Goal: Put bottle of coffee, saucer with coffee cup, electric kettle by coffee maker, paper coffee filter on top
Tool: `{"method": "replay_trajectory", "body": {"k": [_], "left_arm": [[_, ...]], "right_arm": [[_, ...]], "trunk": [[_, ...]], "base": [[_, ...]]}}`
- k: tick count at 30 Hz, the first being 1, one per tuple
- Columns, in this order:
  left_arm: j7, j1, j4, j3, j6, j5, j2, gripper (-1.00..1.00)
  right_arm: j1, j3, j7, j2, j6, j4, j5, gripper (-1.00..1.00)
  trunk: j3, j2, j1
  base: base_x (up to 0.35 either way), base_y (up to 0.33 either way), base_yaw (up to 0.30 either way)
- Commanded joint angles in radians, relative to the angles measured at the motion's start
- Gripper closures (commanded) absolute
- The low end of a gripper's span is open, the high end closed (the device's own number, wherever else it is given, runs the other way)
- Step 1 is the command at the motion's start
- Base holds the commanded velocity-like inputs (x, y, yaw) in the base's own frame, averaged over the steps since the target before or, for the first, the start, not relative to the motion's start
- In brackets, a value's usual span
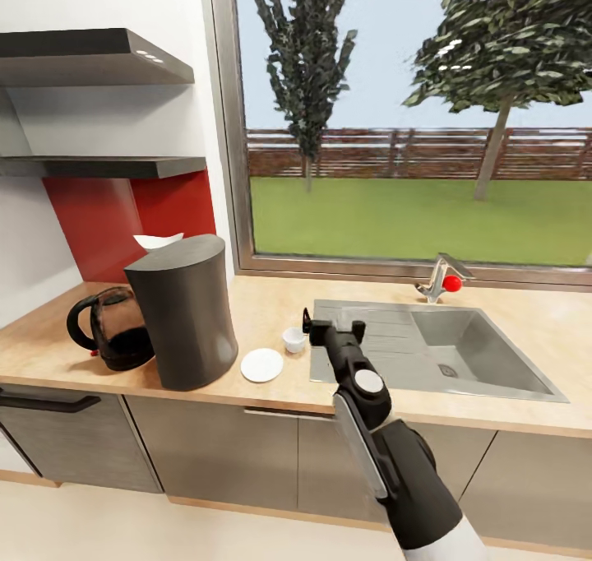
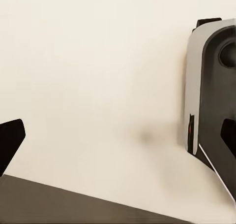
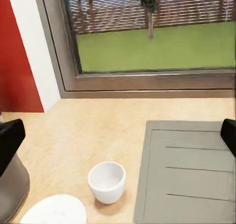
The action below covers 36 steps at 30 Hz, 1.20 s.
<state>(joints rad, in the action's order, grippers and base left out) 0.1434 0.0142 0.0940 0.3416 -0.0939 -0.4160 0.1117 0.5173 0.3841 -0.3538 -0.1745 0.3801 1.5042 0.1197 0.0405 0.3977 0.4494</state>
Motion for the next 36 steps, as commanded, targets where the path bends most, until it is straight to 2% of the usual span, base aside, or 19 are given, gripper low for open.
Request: {"method": "replay_trajectory", "body": {"k": [1,3,5,11,14,17,24,36], "left_arm": [[0.003,-0.002,-0.002,0.008,-0.005,-0.011,0.0,-1.0],[0.002,-0.005,-0.002,0.008,-0.003,-0.011,0.001,-1.0],[0.002,-0.006,-0.002,0.008,0.011,-0.012,0.001,-1.0],[0.002,-0.006,-0.001,0.007,0.073,-0.013,0.0,-1.0],[0.002,-0.007,0.0,0.007,0.08,-0.013,0.0,-1.0],[0.001,-0.007,0.0,0.007,0.081,-0.013,-0.001,-1.0],[0.001,-0.007,-0.001,0.007,0.082,-0.013,-0.001,-1.0],[-0.001,-0.007,-0.003,0.004,0.083,-0.015,-0.001,-1.0]], "right_arm": [[0.023,0.0,-0.012,0.0,0.052,0.001,0.011,-1.0],[0.061,-0.01,-0.016,0.0,0.157,0.001,0.01,-1.0],[0.095,-0.039,-0.019,0.0,0.268,-0.002,0.01,-1.0],[0.115,-0.132,-0.023,0.0,0.429,-0.013,0.008,-1.0],[0.116,-0.15,-0.023,0.0,0.509,-0.014,0.008,-1.0],[0.117,-0.156,-0.023,0.0,0.536,-0.016,0.007,-1.0],[0.117,-0.159,-0.024,0.0,0.545,-0.017,0.006,-1.0],[0.117,-0.153,-0.024,0.0,0.546,-0.021,0.006,-1.0]], "trunk": [[0.002,0.002,0.001],[0.002,0.002,0.001],[0.002,0.002,0.001],[0.002,0.002,0.001],[0.002,0.002,0.001],[0.002,0.002,0.001],[0.002,0.002,0.001],[0.002,0.002,0.001]], "base": [[0.0,0.0,0.0],[0.0,0.0,0.0],[0.032,0.0,0.0],[0.119,0.0,0.0],[0.247,0.0,0.0],[0.302,0.0,0.0],[0.27,0.0,0.0],[0.043,0.009,0.0]]}}
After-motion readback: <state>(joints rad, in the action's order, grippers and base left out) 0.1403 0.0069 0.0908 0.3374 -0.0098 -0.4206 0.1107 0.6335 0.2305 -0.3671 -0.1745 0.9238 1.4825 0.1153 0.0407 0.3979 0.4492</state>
